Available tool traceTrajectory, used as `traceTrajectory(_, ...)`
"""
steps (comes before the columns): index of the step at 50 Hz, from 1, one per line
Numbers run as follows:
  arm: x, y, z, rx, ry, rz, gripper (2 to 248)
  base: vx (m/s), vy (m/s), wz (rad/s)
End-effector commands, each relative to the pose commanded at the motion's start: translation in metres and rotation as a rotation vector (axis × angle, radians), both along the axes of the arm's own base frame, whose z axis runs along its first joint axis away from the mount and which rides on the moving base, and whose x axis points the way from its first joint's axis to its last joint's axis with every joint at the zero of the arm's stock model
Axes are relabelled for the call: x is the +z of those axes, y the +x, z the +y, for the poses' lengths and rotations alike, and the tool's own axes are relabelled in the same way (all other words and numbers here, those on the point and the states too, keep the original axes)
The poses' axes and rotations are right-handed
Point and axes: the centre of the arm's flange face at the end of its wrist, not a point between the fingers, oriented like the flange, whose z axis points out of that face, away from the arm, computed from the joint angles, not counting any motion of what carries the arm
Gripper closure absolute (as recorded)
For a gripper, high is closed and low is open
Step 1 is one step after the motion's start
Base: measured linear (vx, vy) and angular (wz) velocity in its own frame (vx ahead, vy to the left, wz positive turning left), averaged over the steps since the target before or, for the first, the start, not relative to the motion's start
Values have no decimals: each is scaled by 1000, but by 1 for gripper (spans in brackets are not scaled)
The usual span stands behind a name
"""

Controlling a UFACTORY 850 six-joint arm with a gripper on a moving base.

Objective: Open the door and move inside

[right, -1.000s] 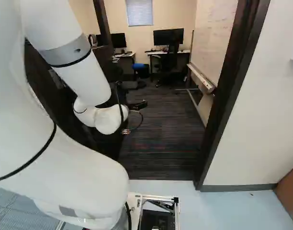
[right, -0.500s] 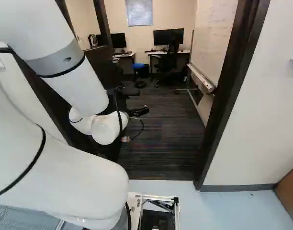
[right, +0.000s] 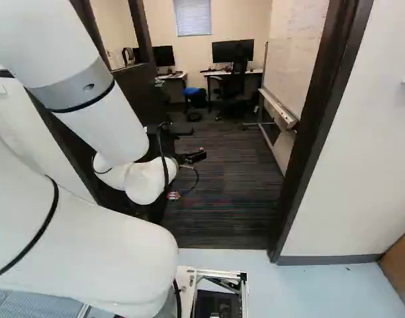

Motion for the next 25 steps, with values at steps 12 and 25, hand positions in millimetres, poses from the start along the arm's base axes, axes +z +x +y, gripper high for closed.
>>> traceTrajectory(12,0,0,0,0,0,0,3,0,0,0)
traceTrajectory(25,0,0,0,0,0,0,3,0,0,0)
